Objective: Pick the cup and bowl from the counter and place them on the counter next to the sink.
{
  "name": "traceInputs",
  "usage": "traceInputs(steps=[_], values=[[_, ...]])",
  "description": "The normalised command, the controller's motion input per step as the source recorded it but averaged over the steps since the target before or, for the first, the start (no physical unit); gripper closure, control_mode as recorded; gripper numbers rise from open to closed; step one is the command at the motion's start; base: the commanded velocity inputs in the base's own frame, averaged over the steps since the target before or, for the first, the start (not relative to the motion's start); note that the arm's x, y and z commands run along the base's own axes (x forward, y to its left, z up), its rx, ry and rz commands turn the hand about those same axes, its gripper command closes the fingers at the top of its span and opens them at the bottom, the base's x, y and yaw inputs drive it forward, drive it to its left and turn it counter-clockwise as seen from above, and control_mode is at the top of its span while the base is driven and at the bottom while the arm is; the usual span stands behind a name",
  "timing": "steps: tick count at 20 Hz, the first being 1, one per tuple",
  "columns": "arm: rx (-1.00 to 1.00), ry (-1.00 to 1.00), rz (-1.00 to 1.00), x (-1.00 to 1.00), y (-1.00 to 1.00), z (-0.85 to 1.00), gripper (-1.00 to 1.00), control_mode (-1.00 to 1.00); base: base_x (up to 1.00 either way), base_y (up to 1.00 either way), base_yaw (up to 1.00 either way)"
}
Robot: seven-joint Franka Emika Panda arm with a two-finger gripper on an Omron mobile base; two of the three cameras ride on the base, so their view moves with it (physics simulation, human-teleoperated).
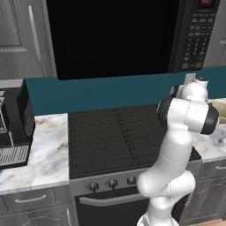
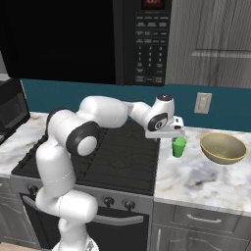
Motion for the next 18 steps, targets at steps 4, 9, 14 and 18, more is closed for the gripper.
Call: traceInputs(steps=[4,9,14,18], values=[[0.0,0.0,-0.08,0.12,-0.05,-0.01,-1.0,-1.0,0.0,0.0,0.0],[0.0,0.0,-0.11,0.26,-0.18,-0.05,-1.0,-1.0,0.0,0.0,0.0],[0.0,0.0,-0.09,0.26,-0.21,-0.02,-1.0,-1.0,0.0,0.0,0.0],[0.0,0.0,-0.07,0.23,-0.24,-0.02,-1.0,-1.0,0.0,0.0,0.0]])
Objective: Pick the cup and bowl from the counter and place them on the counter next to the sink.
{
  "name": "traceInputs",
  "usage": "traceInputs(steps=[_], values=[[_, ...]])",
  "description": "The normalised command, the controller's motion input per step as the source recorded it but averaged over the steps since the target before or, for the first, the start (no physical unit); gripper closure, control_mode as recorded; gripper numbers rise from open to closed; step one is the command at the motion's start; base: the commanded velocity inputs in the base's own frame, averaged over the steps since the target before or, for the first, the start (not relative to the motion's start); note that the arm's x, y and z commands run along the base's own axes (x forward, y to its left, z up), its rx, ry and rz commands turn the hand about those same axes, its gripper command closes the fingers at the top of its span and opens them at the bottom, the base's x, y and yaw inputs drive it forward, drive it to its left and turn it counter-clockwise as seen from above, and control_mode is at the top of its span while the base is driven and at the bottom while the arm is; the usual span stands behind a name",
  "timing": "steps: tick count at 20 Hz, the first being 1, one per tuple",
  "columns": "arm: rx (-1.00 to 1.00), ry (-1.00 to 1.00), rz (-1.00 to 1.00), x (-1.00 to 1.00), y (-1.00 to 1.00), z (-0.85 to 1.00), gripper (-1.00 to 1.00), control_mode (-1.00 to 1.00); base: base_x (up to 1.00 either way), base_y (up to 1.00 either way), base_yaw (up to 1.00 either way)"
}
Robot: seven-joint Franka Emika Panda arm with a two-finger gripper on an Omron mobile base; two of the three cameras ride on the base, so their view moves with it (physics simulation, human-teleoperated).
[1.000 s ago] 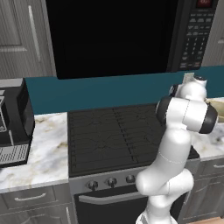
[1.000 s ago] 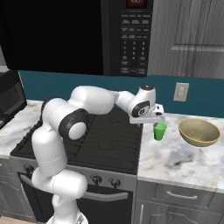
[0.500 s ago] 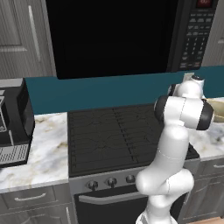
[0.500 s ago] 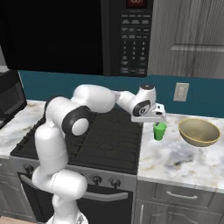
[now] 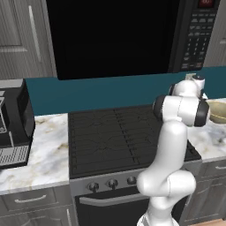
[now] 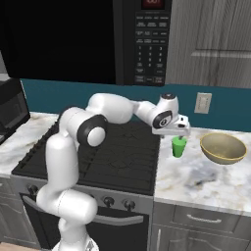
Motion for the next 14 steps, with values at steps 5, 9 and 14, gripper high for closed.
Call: traceInputs(steps=[5,9,14], values=[[0.0,0.0,-0.03,0.16,-0.27,-0.02,-1.0,-1.0,0.0,0.0,0.0],[0.02,0.0,0.0,0.0,-0.07,0.0,-1.0,-1.0,0.0,0.0,0.0],[0.02,0.0,0.0,0.0,0.0,-0.02,-1.0,-1.0,0.0,0.0,0.0]])
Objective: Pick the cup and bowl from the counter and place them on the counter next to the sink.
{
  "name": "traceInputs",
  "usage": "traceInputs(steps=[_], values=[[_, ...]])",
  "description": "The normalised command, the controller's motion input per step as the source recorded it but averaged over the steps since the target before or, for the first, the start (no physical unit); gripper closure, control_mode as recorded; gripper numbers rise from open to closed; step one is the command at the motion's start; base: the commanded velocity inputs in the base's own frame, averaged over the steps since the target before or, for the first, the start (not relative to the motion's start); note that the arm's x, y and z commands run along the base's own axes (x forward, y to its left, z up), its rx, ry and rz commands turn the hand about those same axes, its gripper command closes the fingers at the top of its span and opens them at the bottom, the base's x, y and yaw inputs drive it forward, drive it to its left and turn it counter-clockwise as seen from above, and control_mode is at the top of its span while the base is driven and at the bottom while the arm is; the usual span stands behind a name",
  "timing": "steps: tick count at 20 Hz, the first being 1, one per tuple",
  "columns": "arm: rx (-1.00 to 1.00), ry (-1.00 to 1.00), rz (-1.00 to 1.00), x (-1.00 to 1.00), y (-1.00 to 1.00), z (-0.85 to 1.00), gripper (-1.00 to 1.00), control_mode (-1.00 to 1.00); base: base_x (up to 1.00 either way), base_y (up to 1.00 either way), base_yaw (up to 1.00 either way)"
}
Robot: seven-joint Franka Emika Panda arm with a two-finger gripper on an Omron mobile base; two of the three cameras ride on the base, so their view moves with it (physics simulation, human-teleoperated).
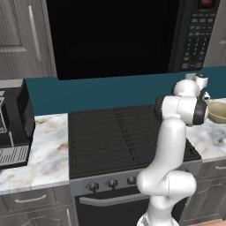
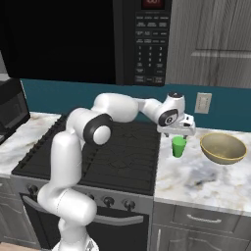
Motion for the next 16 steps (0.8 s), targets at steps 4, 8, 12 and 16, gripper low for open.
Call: traceInputs(steps=[4,8,12,16], values=[[0.02,0.0,0.0,0.0,0.08,-0.13,-1.0,-1.0,0.0,0.0,0.0],[0.01,-0.01,0.0,0.0,0.13,-0.21,-1.0,-1.0,0.0,0.0,0.0],[0.0,0.0,0.0,0.0,0.15,-0.13,-1.0,-1.0,0.0,0.0,0.0],[0.0,0.0,0.0,0.08,0.0,-0.04,-1.0,-1.0,0.0,0.0,0.0]])
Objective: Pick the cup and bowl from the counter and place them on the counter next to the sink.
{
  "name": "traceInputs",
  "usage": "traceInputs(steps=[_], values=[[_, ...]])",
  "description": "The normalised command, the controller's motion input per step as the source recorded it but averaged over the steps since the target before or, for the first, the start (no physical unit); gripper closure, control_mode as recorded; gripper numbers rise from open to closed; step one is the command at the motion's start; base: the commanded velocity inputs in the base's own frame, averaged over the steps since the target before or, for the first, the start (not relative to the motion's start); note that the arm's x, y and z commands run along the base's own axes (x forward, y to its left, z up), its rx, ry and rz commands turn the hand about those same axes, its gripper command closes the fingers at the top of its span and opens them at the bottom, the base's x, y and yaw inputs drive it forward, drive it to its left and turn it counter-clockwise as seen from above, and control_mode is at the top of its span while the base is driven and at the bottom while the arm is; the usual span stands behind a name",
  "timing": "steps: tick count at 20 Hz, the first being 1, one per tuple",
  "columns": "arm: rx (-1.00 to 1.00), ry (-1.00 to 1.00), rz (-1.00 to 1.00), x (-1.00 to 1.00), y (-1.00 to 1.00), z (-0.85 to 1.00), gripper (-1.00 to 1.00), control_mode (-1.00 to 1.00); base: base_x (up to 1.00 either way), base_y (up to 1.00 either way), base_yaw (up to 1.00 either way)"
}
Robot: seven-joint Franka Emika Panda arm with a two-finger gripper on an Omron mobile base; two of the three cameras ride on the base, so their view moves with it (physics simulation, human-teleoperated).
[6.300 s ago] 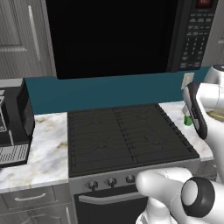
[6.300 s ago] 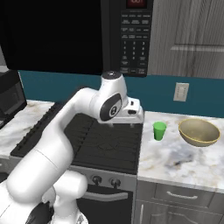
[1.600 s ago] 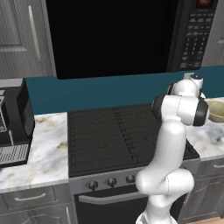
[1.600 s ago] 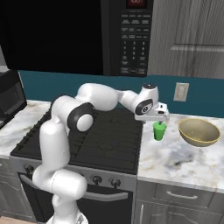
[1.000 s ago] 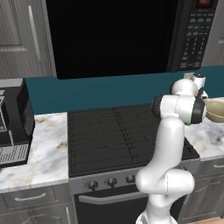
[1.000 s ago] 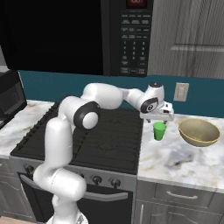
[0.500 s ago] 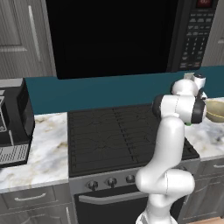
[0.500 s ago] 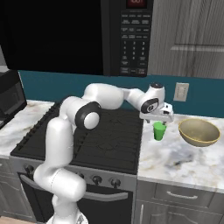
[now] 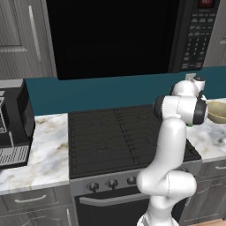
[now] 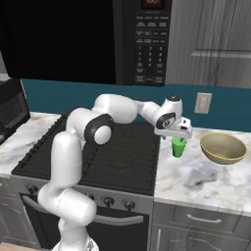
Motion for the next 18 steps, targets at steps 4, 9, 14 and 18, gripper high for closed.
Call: traceInputs(steps=[4,9,14,18], values=[[0.0,0.0,0.0,0.09,0.0,-0.09,-1.0,-1.0,0.0,0.0,0.0],[0.0,0.0,0.0,0.05,0.0,-0.2,-1.0,-1.0,0.0,0.0,0.0],[0.0,-0.02,0.0,0.02,0.0,-0.23,-1.0,-1.0,0.0,0.0,0.0],[0.0,-0.02,0.0,0.0,0.0,-0.1,-1.0,-1.0,0.0,0.0,0.0]])
